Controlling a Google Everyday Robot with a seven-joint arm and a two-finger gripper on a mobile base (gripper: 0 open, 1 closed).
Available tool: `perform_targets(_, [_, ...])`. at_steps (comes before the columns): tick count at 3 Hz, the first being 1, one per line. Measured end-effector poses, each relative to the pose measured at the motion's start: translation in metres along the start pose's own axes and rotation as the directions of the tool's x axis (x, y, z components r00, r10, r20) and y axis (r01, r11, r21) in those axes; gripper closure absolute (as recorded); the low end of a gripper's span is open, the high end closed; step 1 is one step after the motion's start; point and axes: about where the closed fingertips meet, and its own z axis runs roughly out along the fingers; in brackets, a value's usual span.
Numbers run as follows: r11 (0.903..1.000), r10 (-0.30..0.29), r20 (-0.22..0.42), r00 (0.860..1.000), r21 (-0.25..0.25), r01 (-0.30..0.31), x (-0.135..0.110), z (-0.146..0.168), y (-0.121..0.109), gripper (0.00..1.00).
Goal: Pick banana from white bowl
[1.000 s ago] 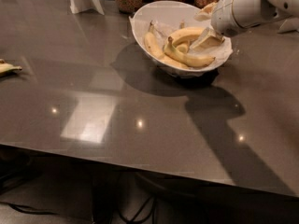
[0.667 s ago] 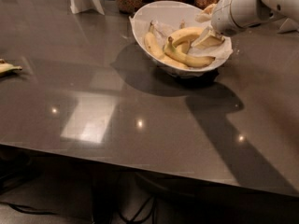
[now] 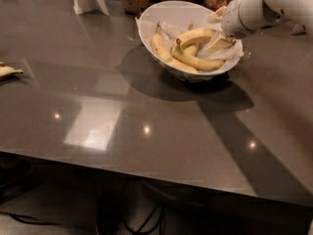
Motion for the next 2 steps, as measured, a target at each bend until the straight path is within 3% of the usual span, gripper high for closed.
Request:
perform_targets(1, [1.0, 0.001, -0.019, 1.0, 0.0, -0.001, 0.008, 0.015, -0.005, 0.41])
perform_targets(2, [1.0, 0.0, -0.029, 1.0, -0.004, 0.0, 0.012, 0.026, -0.007, 0.58])
